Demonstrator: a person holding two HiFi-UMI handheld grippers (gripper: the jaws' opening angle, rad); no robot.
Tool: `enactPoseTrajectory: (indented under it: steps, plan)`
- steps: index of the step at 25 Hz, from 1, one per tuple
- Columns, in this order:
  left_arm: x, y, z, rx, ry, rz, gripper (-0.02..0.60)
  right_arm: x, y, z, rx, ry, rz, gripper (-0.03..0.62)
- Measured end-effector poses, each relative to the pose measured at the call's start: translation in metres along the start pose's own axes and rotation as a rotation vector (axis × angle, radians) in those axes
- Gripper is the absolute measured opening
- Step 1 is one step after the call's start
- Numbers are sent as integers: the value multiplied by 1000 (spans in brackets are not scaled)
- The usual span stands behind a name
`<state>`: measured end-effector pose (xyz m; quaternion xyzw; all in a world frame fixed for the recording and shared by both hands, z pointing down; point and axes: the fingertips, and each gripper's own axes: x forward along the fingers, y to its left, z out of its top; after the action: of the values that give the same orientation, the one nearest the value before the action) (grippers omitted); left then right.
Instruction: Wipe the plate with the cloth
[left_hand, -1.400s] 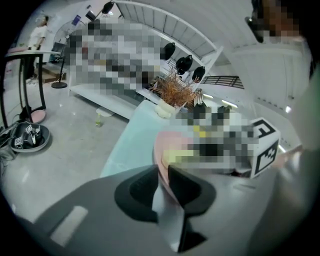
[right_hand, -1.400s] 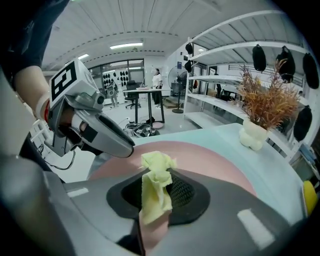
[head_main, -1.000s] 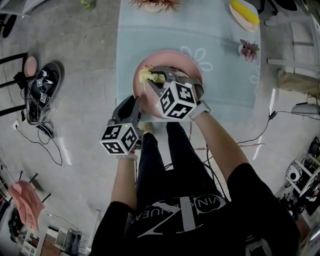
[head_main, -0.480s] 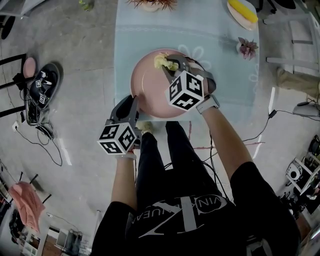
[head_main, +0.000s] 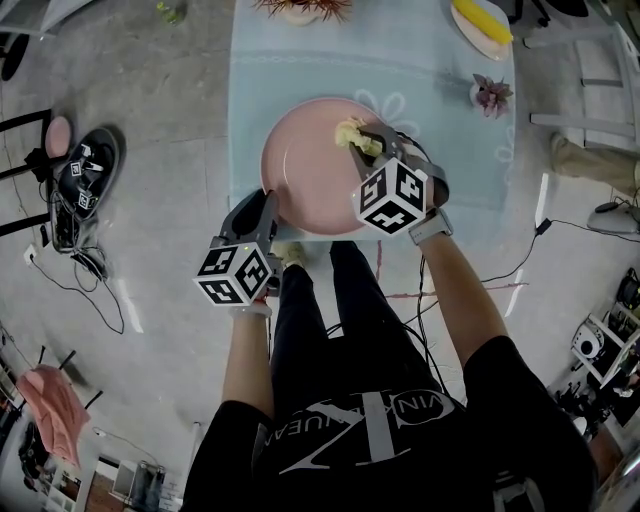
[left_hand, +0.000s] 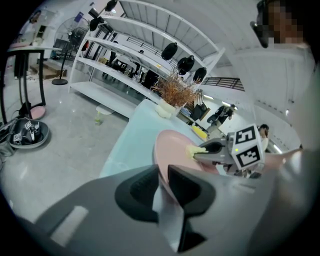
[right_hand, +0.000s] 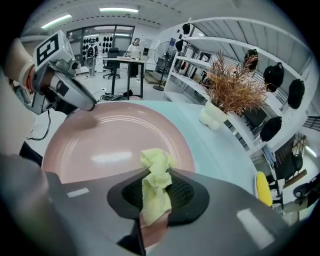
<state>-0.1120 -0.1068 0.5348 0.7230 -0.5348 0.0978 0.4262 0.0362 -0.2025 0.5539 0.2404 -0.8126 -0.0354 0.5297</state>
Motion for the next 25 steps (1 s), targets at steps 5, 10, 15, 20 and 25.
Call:
enactPoseTrajectory:
  steps: [5, 10, 15, 20, 25]
  plan:
    - [-1, 1, 0, -9, 4, -6, 0, -15, 20, -18, 48, 27, 37, 79]
    - [-1, 1, 0, -51, 1, -4, 0, -29, 44, -28, 111, 49, 92, 80]
    - [-1, 1, 0, -58, 6, -5, 0, -40, 73, -29, 130, 75, 174, 80]
    - [-2, 1, 1, -62, 16, -7, 0, -47, 104, -19, 95, 102, 273, 80]
    - [-2, 1, 1, -72, 19, 0, 0, -49, 131, -4, 45, 89, 338, 80]
